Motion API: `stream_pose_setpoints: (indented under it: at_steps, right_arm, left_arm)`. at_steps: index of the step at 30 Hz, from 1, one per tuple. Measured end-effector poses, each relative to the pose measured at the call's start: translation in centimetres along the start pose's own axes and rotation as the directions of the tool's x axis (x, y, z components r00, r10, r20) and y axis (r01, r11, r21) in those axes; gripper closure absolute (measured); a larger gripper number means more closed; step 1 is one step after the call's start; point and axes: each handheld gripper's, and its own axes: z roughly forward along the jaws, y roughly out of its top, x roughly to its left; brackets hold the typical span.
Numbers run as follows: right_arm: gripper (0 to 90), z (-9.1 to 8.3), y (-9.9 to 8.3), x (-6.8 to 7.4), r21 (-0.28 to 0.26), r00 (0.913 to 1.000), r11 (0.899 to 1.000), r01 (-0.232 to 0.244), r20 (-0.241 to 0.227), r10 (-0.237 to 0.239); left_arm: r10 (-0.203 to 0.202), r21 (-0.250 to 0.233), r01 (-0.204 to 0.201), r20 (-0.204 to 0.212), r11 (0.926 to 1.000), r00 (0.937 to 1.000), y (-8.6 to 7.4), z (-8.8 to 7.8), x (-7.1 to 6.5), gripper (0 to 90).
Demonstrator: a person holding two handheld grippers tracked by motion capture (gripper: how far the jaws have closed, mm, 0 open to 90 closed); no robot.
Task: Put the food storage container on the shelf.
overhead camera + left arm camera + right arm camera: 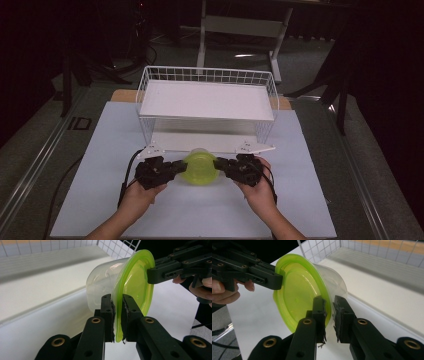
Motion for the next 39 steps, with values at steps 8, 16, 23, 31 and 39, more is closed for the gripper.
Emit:
stream_pose_setpoints:
  at_steps: [8, 16, 23, 31, 39]
  right_arm:
    - [79.6, 0.4, 1.1, -1.1, -0.001, 0.9995, 1.000, -0.004, 0.031, 0.004]
    - [79.3, 1.7, 0.9, -3.1, 0.024, 0.9979, 0.999, -0.032, 0.056, 0.031]
    - [79.2, 2.8, 0.5, -4.3, 0.032, 0.9955, 0.998, -0.052, 0.081, 0.049]
    - [79.2, 4.1, -0.1, -5.6, 0.042, 0.9919, 0.996, -0.079, 0.103, 0.075]
    - [78.7, 5.0, 0.0, -6.7, 0.037, 0.9886, 0.995, -0.088, 0.126, 0.083]
  left_arm:
    - [0.019, -0.027, -0.020, -0.017, 0.9994, 0.9997, 0.9, 1.0, 0.6, 81.9]
    - [0.024, -0.028, -0.025, -0.036, 0.9993, 0.9991, 0.8, 3.1, 1.4, 81.9]
    - [0.006, -0.027, -0.008, -0.046, 0.9996, 0.9989, 0.6, 4.8, 2.4, 81.9]
    - [0.004, -0.010, -0.004, -0.064, 0.9999, 0.9980, 0.4, 6.5, 3.5, 81.7]
    - [-0.007, -0.014, 0.006, -0.063, 0.9999, 0.9980, 0.6, 7.6, 4.4, 81.5]
